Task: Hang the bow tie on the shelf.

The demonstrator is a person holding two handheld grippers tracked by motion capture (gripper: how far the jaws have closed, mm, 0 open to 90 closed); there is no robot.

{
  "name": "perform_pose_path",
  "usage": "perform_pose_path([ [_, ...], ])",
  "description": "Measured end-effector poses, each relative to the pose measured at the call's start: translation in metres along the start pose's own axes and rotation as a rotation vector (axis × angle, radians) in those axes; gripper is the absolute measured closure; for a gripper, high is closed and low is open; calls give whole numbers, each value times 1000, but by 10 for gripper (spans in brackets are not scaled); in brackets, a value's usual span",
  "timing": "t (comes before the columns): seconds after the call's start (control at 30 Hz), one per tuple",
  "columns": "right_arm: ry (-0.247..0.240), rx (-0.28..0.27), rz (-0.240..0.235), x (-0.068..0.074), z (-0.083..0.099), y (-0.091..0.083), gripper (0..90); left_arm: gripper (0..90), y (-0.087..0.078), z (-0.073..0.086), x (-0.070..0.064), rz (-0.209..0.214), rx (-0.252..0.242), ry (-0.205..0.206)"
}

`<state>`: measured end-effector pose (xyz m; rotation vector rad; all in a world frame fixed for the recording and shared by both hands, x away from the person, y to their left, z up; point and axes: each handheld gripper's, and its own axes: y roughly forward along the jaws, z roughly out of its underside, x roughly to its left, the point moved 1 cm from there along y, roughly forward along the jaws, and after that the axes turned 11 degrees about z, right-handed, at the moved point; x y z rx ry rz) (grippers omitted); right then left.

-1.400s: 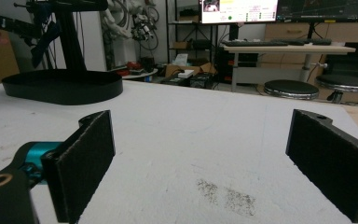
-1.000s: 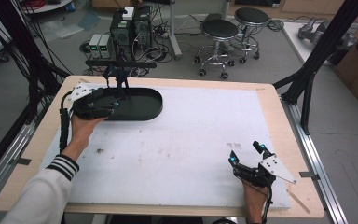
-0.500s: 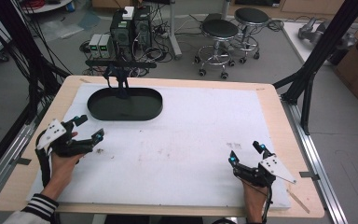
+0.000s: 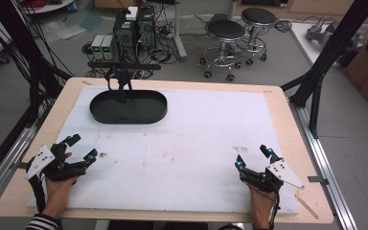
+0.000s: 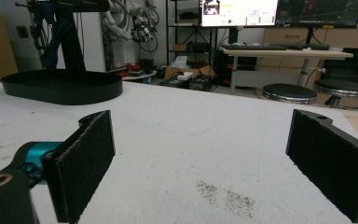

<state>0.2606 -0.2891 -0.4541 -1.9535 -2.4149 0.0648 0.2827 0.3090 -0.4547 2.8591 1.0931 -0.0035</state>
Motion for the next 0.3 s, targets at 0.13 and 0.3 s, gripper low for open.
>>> perform_pose_path([
  [0.13,4,1,1,0,0,-1,69,113,4,0,-6,-7,38,59],
  [0.3,6,-14,2,-1,0,-1,69,113,3,1,-4,-9,27,38],
])
